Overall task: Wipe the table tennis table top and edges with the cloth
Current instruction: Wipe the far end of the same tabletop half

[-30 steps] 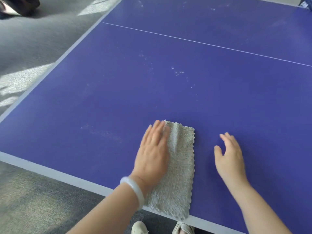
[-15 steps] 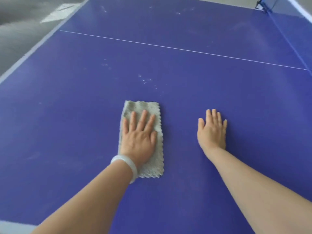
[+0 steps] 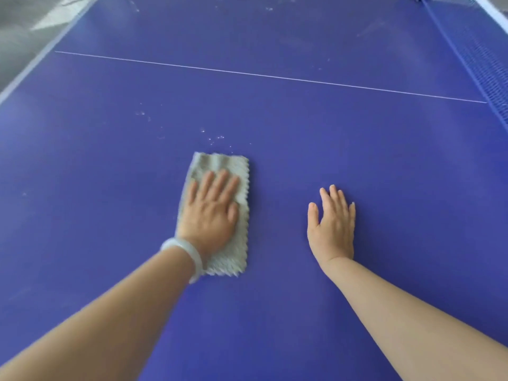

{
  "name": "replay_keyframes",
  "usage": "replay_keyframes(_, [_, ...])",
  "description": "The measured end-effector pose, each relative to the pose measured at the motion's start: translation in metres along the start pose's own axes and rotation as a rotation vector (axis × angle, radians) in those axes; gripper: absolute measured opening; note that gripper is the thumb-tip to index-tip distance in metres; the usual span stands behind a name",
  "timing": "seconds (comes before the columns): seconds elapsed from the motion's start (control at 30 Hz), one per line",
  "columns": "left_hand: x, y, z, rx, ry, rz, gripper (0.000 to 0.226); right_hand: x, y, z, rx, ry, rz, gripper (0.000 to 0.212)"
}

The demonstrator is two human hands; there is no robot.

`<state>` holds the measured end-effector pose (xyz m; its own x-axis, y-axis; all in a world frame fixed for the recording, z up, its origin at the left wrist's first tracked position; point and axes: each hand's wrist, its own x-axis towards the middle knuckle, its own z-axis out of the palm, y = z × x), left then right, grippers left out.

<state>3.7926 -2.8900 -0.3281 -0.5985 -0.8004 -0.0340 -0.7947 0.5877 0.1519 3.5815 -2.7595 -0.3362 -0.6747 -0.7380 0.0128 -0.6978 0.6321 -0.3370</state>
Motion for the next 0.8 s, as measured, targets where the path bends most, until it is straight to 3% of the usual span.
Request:
replay_keyframes(0.1, [0.008,0.006,0.000,-0.055,0.038,-0.112,0.059,0.000,-0.006,0.004,-0.131,0.008,0.004,0.060])
replay_keyframes(0.27, [-0.016,0.059,0.012,-0.021,-0.059,0.424,0.060,0.000,-0.010,0.007,-0.241,0.005,-0.010,0.062])
replay_keyframes(0.33, [0.012,0.041,0.007,0.023,-0.080,0.486,0.059,0.000,-0.010,0.006,-0.255,0.016,-0.009,0.060])
replay_keyframes(0.5, [0.070,-0.004,-0.004,0.003,-0.040,-0.012,0.061,-0.002,-0.010,0.002,-0.226,0.017,-0.028,0.067])
replay_keyframes(0.67, [0.067,-0.002,0.001,-0.031,-0.034,0.003,0.062,0.001,-0.011,0.000,-0.031,0.079,-0.025,0.055])
replay_keyframes(0.73, [0.068,-0.002,-0.001,-0.028,-0.045,-0.002,0.062,0.017,-0.024,-0.003,0.093,0.084,-0.090,0.041])
replay_keyframes(0.8, [0.068,-0.002,-0.002,-0.037,-0.048,0.002,0.062,0.053,-0.043,-0.004,0.154,0.056,-0.179,0.044])
